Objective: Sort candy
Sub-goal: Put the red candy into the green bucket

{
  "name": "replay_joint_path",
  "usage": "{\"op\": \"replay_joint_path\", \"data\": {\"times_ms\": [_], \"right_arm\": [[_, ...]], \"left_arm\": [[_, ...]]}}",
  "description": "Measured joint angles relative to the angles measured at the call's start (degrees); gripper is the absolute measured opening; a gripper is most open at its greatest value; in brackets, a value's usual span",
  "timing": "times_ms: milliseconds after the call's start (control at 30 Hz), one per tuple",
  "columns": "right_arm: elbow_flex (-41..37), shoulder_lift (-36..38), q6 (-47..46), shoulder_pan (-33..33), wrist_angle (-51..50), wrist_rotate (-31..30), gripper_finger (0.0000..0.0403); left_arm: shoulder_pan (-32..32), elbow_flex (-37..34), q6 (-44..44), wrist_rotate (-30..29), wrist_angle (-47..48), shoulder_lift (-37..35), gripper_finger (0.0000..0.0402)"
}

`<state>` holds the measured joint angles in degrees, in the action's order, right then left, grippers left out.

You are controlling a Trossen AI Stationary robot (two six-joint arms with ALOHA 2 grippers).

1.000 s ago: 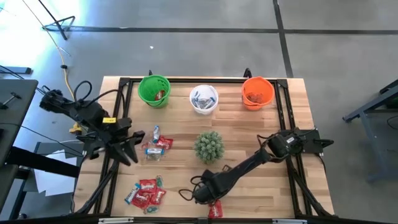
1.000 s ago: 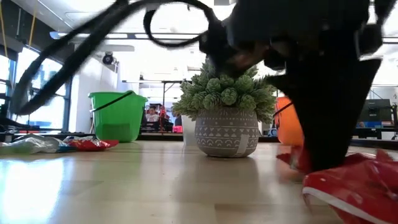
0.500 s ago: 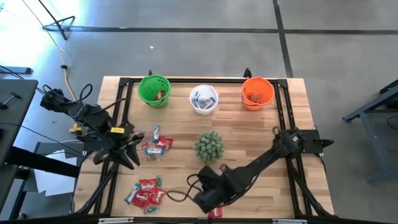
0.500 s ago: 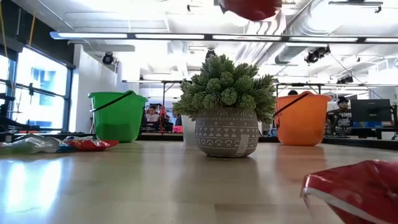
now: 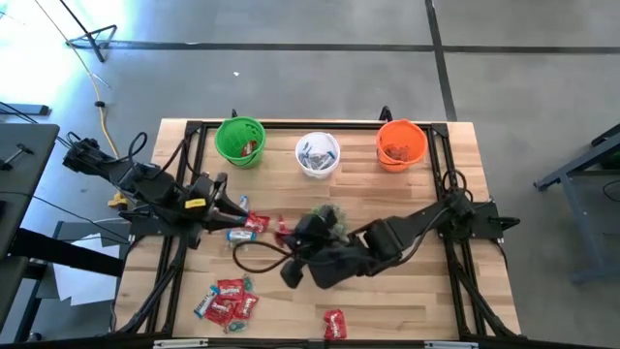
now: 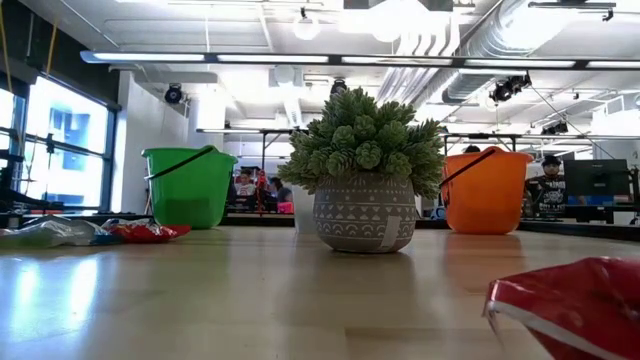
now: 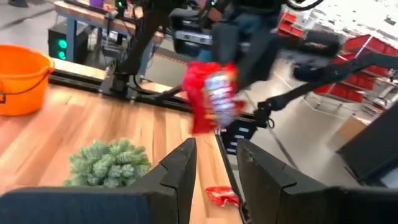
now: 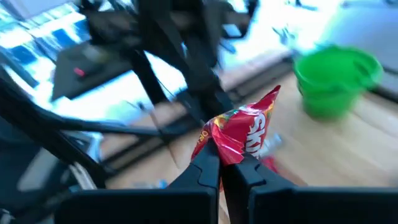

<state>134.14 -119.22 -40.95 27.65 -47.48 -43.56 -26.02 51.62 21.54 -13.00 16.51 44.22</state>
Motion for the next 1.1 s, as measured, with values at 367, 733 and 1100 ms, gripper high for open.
{"op": "replay_joint_path", "data": {"times_ms": [367,733,1100], "right_arm": [[0.8,0.1,15.8,-1.6,13.5,-1.0,0.0],[0.8,0.1,15.9,-1.5,15.3,1.1,0.0],[0.8,0.1,20.5,-0.6,21.2,4.3,0.0]], "left_arm": [[0.2,0.0,-6.0,1.8,-7.4,2.5,0.0104],[0.2,0.0,-16.8,4.4,-10.6,4.5,0.0104],[0.9,0.0,-18.5,2.2,-14.4,4.5,0.0104]]}}
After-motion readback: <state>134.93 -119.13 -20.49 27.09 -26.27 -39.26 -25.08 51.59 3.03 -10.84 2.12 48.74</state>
